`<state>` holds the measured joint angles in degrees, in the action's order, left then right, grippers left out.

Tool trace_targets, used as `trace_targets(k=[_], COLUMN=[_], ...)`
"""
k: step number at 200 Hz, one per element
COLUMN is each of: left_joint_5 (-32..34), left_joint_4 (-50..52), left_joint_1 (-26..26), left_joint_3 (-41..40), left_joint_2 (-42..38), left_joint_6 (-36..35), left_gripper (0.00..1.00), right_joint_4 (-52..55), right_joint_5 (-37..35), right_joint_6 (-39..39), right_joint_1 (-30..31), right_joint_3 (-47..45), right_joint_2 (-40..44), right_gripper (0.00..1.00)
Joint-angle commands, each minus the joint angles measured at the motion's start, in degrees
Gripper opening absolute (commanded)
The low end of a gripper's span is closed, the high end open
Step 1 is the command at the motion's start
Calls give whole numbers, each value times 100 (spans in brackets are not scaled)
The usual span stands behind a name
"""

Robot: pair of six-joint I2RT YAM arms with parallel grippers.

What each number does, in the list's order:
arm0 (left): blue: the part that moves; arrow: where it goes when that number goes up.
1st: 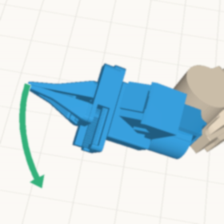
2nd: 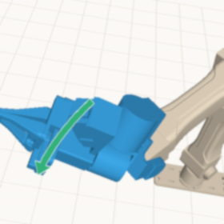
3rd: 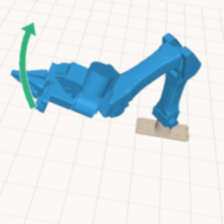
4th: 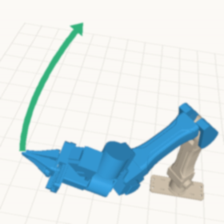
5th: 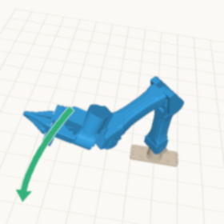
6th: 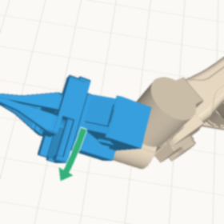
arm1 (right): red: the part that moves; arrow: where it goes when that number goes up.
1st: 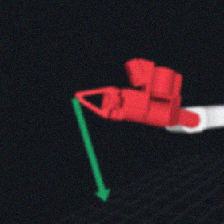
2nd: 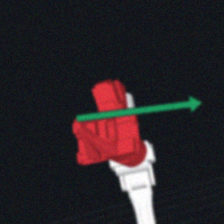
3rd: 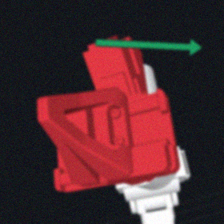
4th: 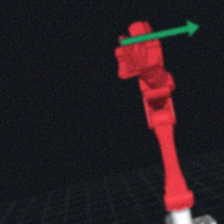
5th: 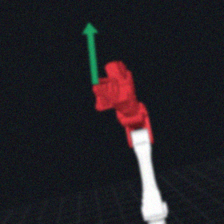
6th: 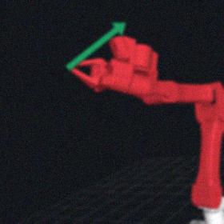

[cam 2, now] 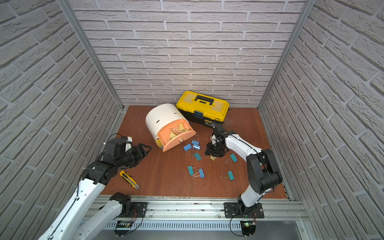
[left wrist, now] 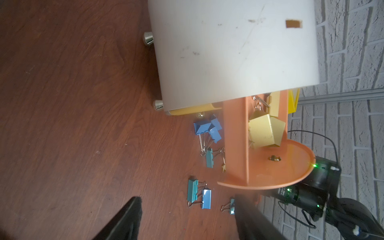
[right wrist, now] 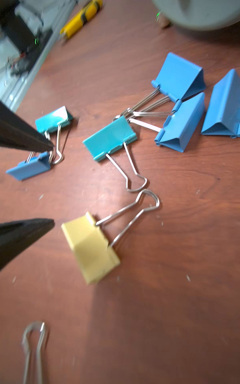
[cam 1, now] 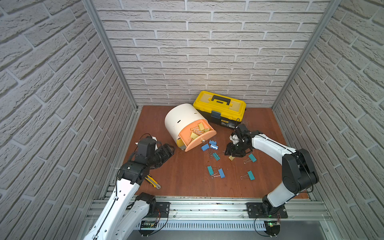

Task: Put the binder clips in the drawer according to color
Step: Adjust the binder clip at the center of the board.

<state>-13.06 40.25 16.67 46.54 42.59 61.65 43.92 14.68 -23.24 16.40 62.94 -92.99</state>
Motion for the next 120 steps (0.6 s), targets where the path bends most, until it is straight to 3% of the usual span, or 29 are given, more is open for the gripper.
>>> trace_targets(k=[1,36,120], left_joint_5=[58,26,-56], left_joint_4=[-213,-321,-318], left_joint_1=[-30,-28,-25], left_joint_3=[-78,-45,193], left_joint_2=[-42,91,407], left_joint_6=[10,14,-135], left_gripper=[74,74,75], right_joint_4=[732,841,302], right_joint_5=[-932,-1500,-1830], right_joint_6=[775,1206,1366], right_joint_1=[27,33,370], right_joint_3=[164,42,-269], right_joint_2=[240,109,-347], right_gripper=[64,73,77])
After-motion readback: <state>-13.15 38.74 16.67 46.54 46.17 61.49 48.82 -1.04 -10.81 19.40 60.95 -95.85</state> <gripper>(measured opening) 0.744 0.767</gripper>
